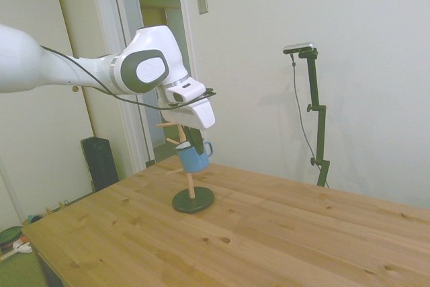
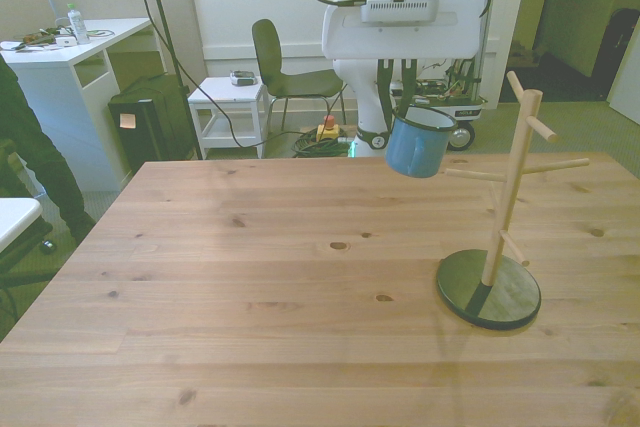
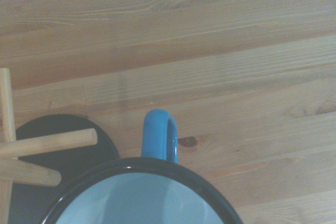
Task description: Hang the mug
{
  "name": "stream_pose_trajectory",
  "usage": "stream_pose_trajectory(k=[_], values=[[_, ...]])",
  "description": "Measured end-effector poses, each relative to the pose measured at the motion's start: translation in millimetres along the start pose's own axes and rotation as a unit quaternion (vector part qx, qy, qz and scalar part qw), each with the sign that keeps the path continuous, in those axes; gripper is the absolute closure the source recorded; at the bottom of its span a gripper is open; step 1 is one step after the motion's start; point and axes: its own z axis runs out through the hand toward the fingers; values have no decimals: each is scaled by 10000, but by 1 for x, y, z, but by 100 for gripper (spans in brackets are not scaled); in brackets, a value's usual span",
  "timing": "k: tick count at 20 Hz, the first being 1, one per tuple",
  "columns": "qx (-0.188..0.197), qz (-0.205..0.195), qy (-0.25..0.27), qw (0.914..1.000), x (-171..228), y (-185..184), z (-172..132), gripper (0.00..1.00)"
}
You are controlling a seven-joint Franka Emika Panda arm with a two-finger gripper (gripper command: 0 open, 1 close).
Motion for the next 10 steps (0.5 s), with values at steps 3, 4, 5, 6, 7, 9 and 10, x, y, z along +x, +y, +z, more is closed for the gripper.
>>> stream_pose_trajectory(k=[3,4,5,6,7,9,10], values=[[-39,-52,2,10000,-12,-9,2,100],[-57,-78,9,10000,-16,-11,2,100],[-81,-100,21,9999,-19,-13,3,100],[-106,-116,23,9999,-22,-14,5,100],[-137,-122,19,9998,-25,-15,7,100],[-199,-115,6,9997,-28,-13,14,100],[-217,-112,-6,9997,-28,-12,17,100]])
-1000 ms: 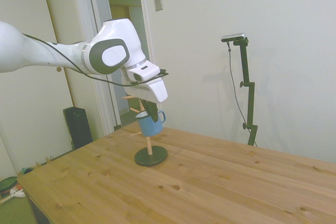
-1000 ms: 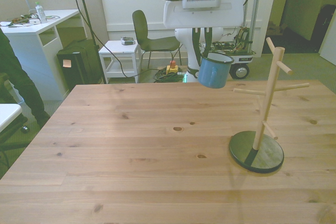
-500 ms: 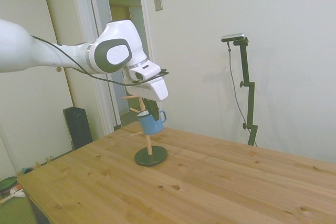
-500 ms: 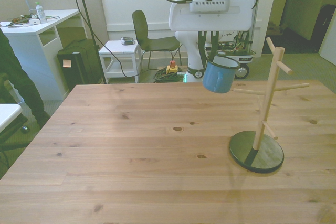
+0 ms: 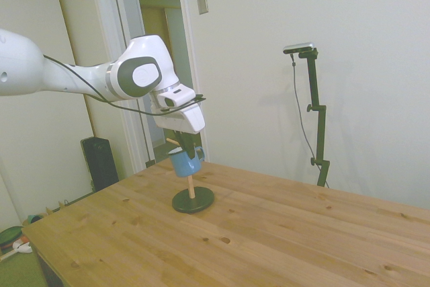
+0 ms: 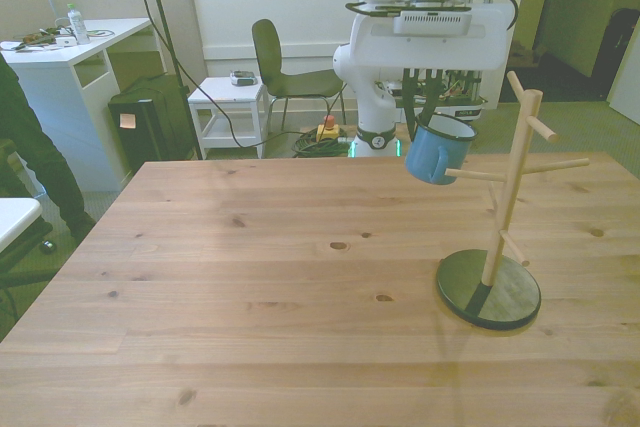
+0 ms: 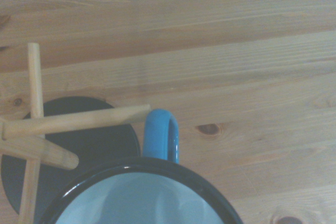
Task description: Hang the mug
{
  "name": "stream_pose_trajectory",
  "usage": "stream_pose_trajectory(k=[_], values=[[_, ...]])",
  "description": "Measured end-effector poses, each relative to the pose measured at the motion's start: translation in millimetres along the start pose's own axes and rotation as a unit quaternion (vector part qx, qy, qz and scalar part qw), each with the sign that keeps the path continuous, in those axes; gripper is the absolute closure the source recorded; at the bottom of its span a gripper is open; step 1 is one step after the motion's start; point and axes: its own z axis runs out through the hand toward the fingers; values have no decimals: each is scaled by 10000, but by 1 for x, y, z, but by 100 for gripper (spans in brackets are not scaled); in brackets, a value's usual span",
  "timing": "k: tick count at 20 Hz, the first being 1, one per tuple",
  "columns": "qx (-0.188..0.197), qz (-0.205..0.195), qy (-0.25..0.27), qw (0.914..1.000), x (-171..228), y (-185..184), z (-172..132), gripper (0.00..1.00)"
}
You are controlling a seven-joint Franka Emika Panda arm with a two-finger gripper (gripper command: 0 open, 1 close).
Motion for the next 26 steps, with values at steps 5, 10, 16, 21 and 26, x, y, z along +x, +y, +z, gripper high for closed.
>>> stream_pose_trajectory(k=[5,10,16,21,26], values=[[-1,65,10,10000,4,7,2,100],[39,161,54,9998,14,13,-4,100],[87,121,83,9999,17,0,-14,100],[64,14,30,10000,7,-21,-6,100],[-60,-38,38,10000,-7,-31,6,100]])
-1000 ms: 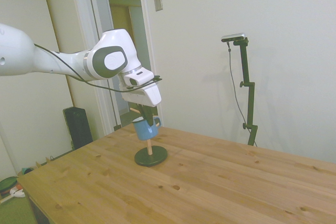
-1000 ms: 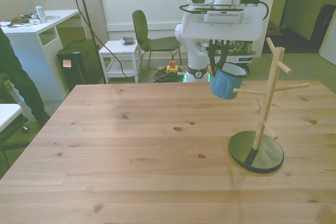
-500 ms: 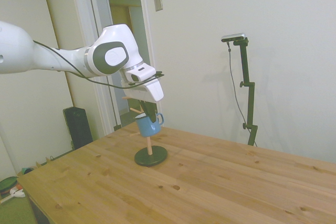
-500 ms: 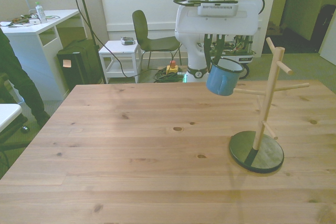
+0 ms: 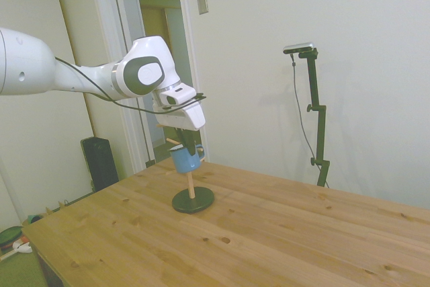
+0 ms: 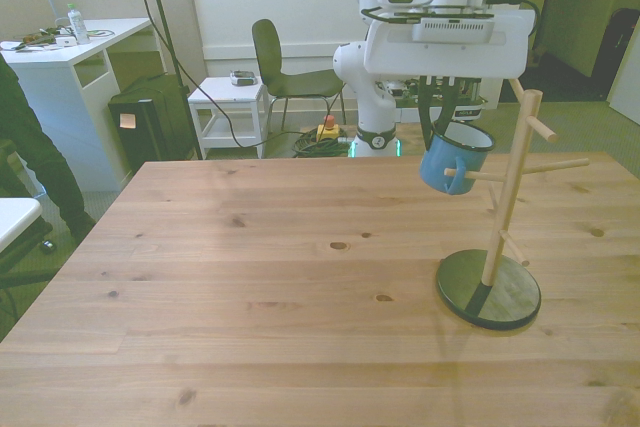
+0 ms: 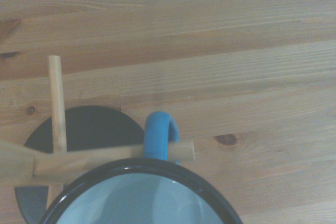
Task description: Hang the mug
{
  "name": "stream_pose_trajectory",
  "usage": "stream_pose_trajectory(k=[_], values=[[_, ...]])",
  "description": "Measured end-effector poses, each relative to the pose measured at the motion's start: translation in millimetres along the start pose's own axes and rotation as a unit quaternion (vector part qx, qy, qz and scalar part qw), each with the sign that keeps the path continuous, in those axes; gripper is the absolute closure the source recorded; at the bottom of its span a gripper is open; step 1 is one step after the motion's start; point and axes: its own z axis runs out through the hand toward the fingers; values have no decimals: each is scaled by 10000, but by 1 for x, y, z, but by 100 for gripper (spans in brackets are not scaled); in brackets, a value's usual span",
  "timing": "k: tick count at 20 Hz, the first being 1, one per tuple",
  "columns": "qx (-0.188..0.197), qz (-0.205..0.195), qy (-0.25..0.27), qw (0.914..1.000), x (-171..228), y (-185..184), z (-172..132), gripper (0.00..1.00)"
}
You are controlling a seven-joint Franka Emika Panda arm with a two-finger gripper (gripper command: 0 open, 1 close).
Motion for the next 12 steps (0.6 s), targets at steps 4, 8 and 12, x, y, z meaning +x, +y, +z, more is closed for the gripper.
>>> stream_pose_trajectory(k=[4,8,12], values=[[-47,4,-8,10000,-1,1,5,100],[-108,28,-41,9999,-5,2,10,0],[-130,33,-53,9999,-6,3,13,0]])
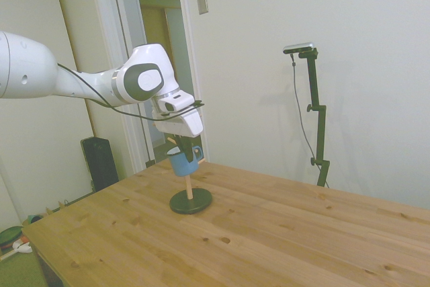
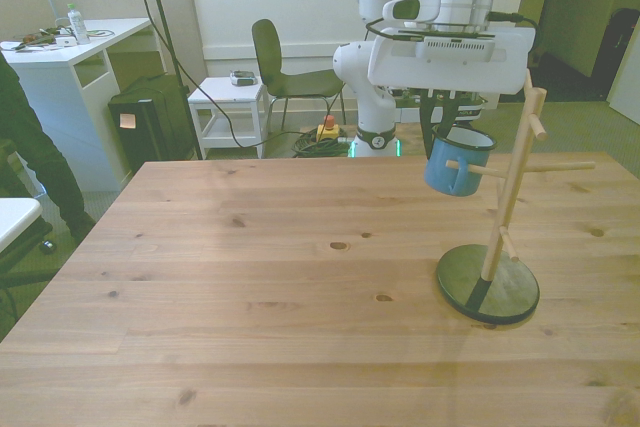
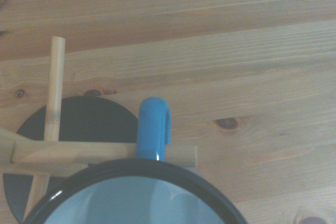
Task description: Hang the mug
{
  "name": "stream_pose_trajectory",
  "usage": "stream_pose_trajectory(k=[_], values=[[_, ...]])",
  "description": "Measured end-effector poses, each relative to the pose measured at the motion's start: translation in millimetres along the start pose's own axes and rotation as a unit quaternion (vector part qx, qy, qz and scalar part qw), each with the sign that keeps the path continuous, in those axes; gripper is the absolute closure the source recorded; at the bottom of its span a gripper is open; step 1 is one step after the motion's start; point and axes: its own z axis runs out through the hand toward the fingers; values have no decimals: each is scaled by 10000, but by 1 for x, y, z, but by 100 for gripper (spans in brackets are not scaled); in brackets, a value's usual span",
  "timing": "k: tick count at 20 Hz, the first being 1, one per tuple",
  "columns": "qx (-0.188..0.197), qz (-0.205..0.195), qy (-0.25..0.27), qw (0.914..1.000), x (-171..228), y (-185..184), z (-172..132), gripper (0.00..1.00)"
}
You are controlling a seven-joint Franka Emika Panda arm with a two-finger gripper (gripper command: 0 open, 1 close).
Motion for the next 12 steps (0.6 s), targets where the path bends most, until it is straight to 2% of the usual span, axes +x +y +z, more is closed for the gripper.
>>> stream_pose_trajectory(k=[12], values=[[19,40,22,10000,3,4,-4,0]])
